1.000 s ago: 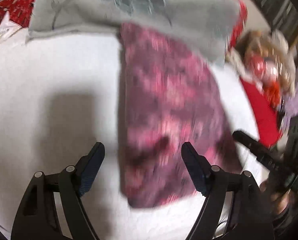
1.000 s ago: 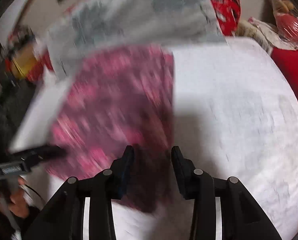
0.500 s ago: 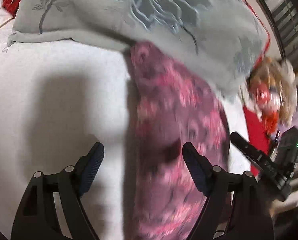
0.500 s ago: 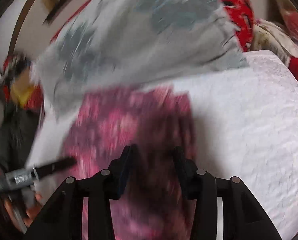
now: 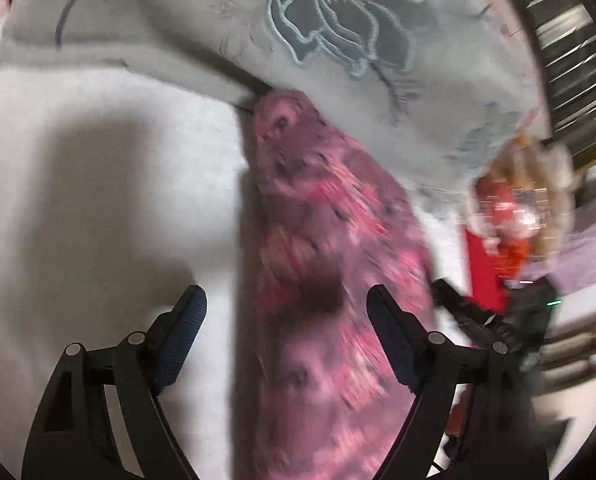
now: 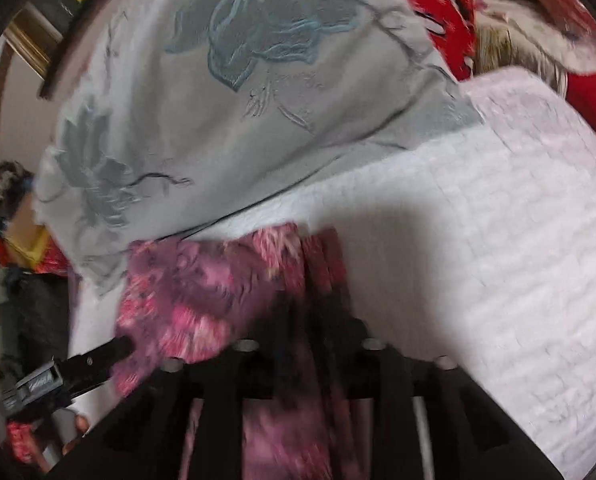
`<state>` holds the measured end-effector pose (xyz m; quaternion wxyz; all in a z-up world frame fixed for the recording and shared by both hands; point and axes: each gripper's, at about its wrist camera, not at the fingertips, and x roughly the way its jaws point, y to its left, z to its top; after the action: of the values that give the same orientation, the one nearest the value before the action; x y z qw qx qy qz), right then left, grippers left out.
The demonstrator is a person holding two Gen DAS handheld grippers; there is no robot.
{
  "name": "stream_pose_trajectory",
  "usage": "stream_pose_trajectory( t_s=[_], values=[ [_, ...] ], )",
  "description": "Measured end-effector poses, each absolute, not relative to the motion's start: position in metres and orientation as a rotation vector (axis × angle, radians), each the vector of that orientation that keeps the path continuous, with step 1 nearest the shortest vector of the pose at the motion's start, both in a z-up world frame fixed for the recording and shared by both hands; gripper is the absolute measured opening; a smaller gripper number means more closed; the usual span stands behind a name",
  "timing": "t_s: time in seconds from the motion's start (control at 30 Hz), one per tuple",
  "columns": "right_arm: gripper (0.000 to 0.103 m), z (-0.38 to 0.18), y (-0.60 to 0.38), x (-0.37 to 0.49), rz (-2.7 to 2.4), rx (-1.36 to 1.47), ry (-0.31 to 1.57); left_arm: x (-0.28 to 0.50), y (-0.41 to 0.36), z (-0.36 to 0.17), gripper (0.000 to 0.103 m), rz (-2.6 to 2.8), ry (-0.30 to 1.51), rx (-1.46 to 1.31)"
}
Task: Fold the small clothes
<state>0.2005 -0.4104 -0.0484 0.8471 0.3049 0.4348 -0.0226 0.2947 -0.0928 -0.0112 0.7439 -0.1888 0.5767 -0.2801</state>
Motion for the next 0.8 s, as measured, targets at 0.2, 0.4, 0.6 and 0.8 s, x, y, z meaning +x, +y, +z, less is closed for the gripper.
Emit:
stream_pose_trajectory(
  t_s=[0.2,0.4,0.6,0.8],
  values=[
    [0.059,-0.078,-0.399,0.168,0.152,0.712,0.968,0.272,-0.115,-0.034,0.083,-0.696,1.306,-0.446],
    [0.02,-0.06,-0.385,0.166,0.124,0.704,0.938,0.261,-0.117,-0.028,0.025,-0.616,1.308,-0.411],
    [0.015,-0.008,-0.362,0.137,0.134,0.596,0.848,0.223,-0.099,-0.002,0.023,-0.597,1.276,-0.401],
    [0.015,0.032,-0.333,0.088,0.204,0.585,0.815,0.176,-0.068,0.023,0.023,-0.624,1.249,-0.407]
  ],
)
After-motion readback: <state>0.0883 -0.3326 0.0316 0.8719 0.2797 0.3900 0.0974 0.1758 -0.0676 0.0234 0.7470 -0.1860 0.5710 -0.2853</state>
